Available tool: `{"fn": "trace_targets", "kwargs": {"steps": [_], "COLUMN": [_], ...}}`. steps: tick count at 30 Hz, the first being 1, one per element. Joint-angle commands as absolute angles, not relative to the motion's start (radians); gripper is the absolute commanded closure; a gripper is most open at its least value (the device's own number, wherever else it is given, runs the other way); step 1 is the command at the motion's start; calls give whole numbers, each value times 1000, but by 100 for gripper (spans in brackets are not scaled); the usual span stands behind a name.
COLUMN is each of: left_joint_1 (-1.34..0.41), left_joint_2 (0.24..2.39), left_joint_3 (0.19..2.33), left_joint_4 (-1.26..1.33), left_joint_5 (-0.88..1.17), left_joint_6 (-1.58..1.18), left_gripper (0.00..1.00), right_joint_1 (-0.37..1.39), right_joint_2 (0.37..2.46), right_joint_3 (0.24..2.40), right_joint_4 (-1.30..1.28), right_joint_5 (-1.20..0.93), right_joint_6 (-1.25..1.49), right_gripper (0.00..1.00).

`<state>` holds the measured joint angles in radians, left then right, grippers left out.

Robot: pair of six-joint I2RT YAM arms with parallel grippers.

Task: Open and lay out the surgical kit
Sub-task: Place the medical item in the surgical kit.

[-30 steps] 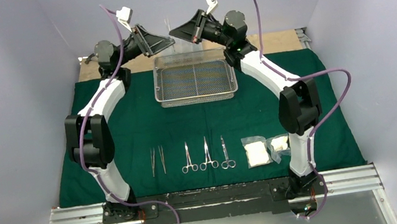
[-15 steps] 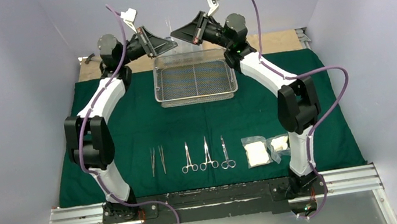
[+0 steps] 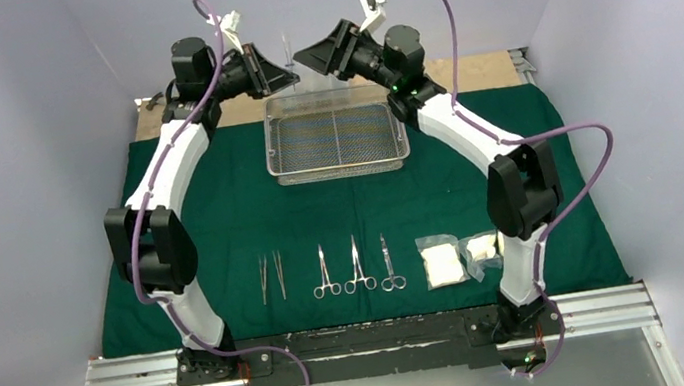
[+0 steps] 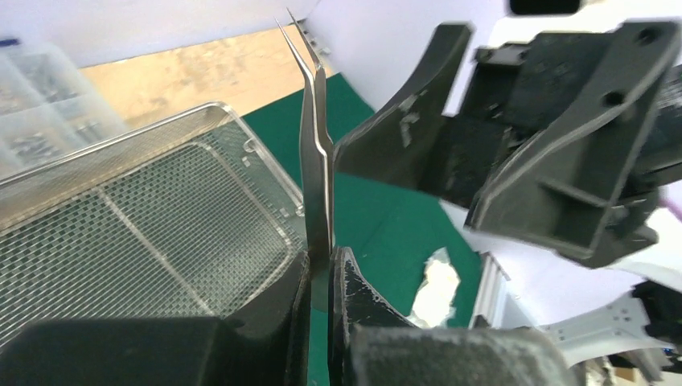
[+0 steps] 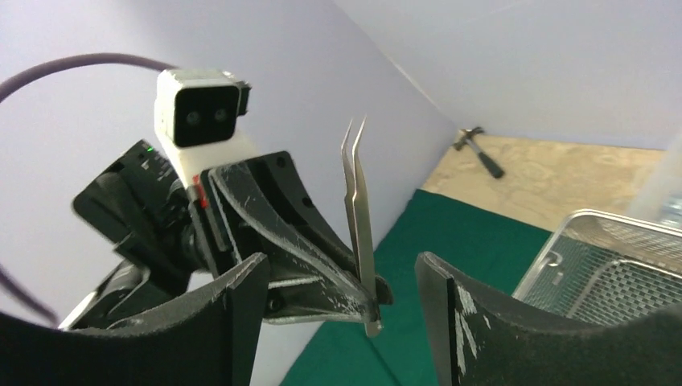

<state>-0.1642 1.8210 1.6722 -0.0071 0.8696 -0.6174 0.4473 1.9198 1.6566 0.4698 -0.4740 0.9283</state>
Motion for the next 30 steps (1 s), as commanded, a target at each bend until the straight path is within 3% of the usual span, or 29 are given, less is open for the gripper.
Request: {"fn": "trace_targets", "kwargs": {"steps": [1,7,14,18,30], "left_joint_1": [-177,-210,-215,-215,-215], "left_joint_2": [1765,1752,1748,1747,1743], "left_joint_3": [1715,1723,1722,1722,1716], "left_joint_4": [-183,-256,-262,-268,-259], "left_joint_5": [777,711,697,677,689], "left_joint_6": [-426,-341,-332,-333,-336], "left_gripper": [100,100,100,100,100], "right_joint_1": [503,587,620,641,644], "right_joint_2": [1874,1946,2004,1983,2017], "right_joint_3": [1770,1970,2057,2032,2031], "right_joint_4": [257,-20,-130,-109,-147], "right_joint_5": [-278,-21,90,164,116], "right_joint_6": [723,598,546,506,533], "right_gripper": [30,33,44,45,47]}}
